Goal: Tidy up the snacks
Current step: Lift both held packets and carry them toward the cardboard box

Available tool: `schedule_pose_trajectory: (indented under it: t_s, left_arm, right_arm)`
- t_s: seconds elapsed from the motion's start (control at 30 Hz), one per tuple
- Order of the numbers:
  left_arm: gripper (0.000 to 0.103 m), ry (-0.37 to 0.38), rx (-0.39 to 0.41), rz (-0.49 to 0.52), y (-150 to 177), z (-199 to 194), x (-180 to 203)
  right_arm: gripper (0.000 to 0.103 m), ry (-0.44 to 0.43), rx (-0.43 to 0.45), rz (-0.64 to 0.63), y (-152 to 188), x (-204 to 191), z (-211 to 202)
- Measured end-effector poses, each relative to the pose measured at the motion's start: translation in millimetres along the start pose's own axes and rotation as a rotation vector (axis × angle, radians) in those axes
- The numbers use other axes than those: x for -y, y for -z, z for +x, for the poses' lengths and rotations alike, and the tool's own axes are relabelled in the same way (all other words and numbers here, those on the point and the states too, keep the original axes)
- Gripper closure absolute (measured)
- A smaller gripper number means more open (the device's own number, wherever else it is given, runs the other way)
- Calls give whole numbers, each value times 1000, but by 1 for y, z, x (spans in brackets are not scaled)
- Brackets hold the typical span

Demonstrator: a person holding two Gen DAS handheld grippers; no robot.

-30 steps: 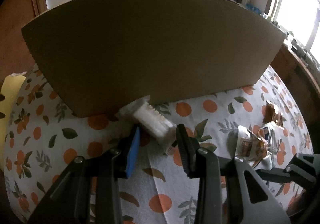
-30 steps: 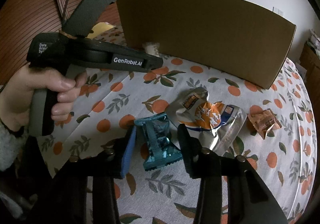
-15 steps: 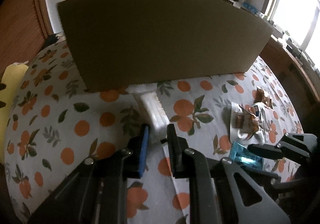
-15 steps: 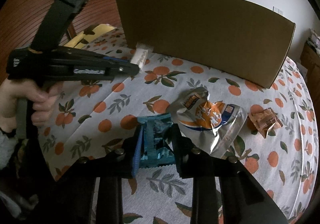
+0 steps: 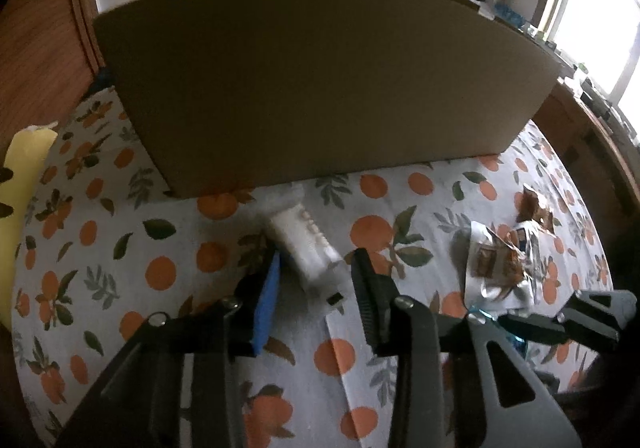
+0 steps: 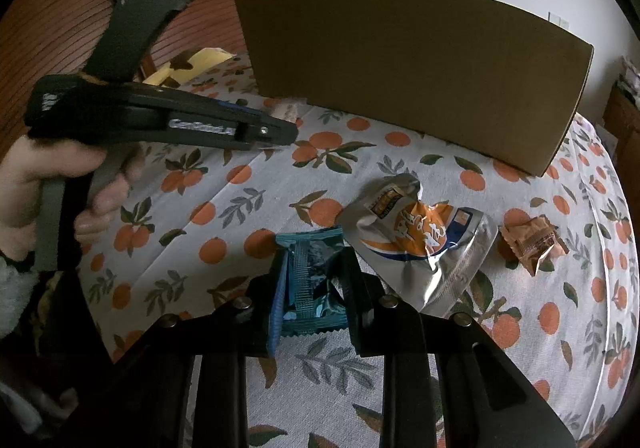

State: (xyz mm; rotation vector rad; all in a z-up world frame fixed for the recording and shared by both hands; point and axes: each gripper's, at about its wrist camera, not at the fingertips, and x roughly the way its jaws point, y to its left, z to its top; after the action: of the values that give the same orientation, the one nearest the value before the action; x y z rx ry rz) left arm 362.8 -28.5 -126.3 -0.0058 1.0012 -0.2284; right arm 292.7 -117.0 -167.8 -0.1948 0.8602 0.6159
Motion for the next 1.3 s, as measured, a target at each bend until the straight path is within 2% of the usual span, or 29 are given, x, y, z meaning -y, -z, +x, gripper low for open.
schedule_pose_trajectory:
  t_s: [0.23, 0.3, 0.33, 0.37, 0.77, 1.03, 1.3]
  left_arm:
    - [67, -35, 10, 19, -6, 6, 3]
    - [74, -33, 28, 23, -3, 5, 3]
    - [81, -31, 35, 26, -1, 4, 3]
    - [82, -33, 39, 28, 1, 3, 5]
    - [83, 42, 87, 30, 21, -27, 3]
    - [83, 73, 163, 57, 22, -70, 6]
    - [83, 111, 207, 89, 16, -95, 22]
  right_arm:
    - [79, 0, 1, -1, 0, -1, 0]
    - [80, -2, 2, -3, 0, -1, 0]
    - [80, -3, 3, -3, 0, -2, -1]
    - [81, -3, 7, -2, 1, -2, -1]
    - [82, 1, 67, 53, 2, -2, -16]
    - [82, 41, 147, 62, -6, -8, -46]
    - [82, 65, 210, 56, -19, -7, -72]
